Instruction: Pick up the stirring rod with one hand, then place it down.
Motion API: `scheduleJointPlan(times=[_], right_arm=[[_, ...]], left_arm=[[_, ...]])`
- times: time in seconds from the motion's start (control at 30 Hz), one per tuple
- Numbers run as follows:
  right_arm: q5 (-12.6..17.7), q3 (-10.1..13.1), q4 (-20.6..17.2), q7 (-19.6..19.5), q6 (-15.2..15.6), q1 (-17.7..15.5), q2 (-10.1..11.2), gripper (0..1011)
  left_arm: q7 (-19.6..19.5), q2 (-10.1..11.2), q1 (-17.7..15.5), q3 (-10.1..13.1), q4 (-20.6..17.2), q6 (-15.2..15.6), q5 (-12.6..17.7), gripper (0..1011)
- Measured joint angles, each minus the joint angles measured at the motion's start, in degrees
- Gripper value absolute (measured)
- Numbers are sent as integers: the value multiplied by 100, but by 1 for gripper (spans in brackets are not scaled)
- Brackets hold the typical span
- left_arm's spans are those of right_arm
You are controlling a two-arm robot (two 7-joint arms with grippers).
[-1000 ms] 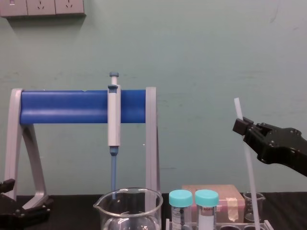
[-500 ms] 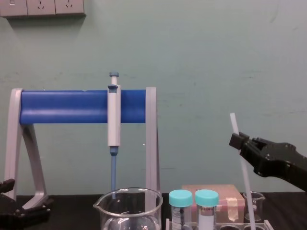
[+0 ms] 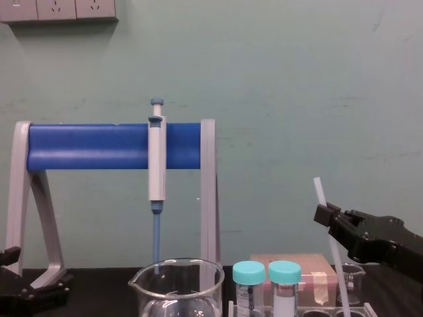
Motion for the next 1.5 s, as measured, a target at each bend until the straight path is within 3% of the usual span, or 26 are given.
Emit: scheduleJointPlan(times=[0.43,1.33,1.5], right_arm=[[-40,-42,104,-22,141,49,-2,69],[-43,-33,91,-26,106,36,0,69],[-43,-33,90,-26,102,36,0,149]], left_arm=[[0,0,0,0,0,0,0,1001],[0,0,0,0,0,0,0,1000],[0,0,0,0,0,0,0,1000]])
